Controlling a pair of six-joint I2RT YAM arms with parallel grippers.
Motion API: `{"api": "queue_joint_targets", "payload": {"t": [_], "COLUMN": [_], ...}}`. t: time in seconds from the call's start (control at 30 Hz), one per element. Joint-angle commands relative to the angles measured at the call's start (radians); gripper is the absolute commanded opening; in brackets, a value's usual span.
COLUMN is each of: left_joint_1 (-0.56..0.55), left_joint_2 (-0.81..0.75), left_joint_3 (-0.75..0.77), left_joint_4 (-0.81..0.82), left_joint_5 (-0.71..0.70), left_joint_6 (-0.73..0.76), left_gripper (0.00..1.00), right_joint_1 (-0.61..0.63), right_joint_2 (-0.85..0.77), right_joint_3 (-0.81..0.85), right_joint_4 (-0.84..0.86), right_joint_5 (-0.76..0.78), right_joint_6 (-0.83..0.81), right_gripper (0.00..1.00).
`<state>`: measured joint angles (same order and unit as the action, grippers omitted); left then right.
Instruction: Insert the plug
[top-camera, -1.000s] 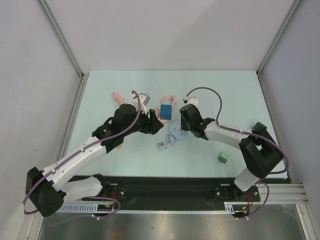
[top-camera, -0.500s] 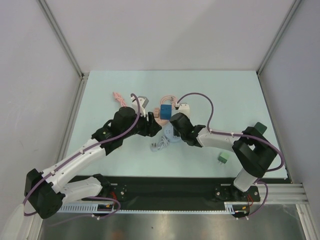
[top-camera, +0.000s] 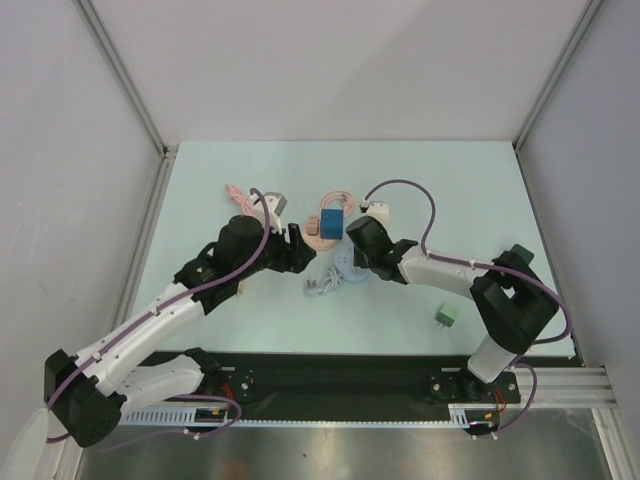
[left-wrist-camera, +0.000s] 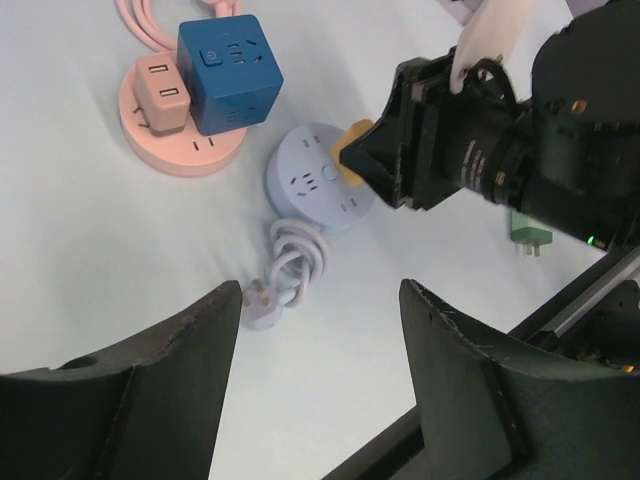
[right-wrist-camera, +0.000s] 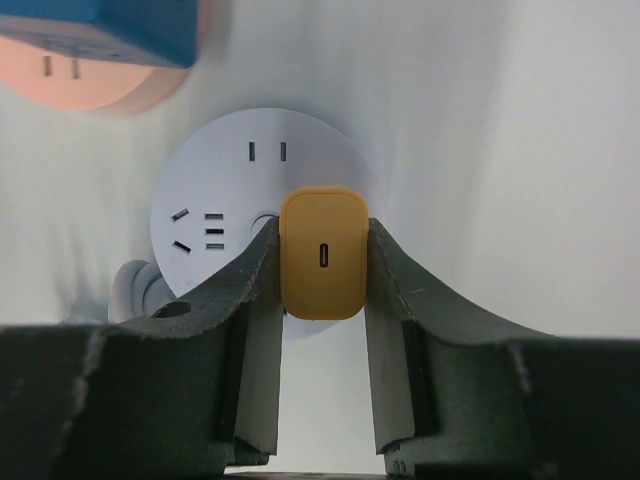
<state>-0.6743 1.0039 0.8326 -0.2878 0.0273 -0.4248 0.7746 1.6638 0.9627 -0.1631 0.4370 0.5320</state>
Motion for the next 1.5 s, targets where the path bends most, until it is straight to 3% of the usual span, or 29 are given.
{"api": "queue_joint_targets", "payload": {"t": [0.0,0.4,0.6,0.63,0.7,0.73,0.8,0.9,1.17,1.27,1.47], "left_joint_1": [0.016,0.024,0.027,0.031,0.042,0.050,0.084,0.137,0.245,0.288,0.381], "left_joint_2": [-0.039,-0.076,-0.117,-0.110,-0.094,-0.076,-0.056,-0.041,-0.151,-0.142,-0.099], "left_joint_3": [0.014,0.000,-0.056,-0.053,-0.035,-0.026,-0.001,0.017,0.017,0.008,-0.098], "left_joint_4": [-0.027,-0.045,-0.010,-0.031,-0.062,-0.079,-0.148,-0.224,-0.442,-0.517,-0.400], "left_joint_5": [-0.026,-0.012,0.005,-0.006,-0.056,-0.078,-0.130,-0.171,-0.492,-0.590,-0.484], "left_joint_6": [0.023,0.053,0.012,0.008,-0.017,-0.029,-0.094,-0.153,-0.362,-0.432,-0.434], "left_gripper": [0.70,0.73,0.76,0.77,0.80,0.83,0.84,0.84,0.79,0.82,0.82], "right_joint_1": [-0.092,-0.193,-0.224,-0.227,-0.228,-0.227,-0.228,-0.235,-0.247,-0.251,-0.247], "right_joint_2": [0.059,0.154,0.131,0.126,0.110,0.097,0.047,-0.010,-0.237,-0.280,-0.349], "right_joint_3": [-0.093,0.062,0.064,0.062,0.073,0.079,0.099,0.122,0.163,0.174,0.153], "right_joint_4": [-0.381,-0.497,-0.428,-0.420,-0.412,-0.412,-0.417,-0.424,-0.451,-0.437,-0.382], "right_joint_5": [-0.032,0.141,0.123,0.117,0.102,0.092,0.080,0.043,-0.124,-0.197,-0.352], "right_joint_6": [0.002,-0.164,-0.240,-0.247,-0.257,-0.262,-0.260,-0.282,-0.343,-0.362,-0.368], "right_gripper": [0.09,0.09,0.34,0.52,0.72,0.87,0.99,1.00,1.00,1.00,0.97]}}
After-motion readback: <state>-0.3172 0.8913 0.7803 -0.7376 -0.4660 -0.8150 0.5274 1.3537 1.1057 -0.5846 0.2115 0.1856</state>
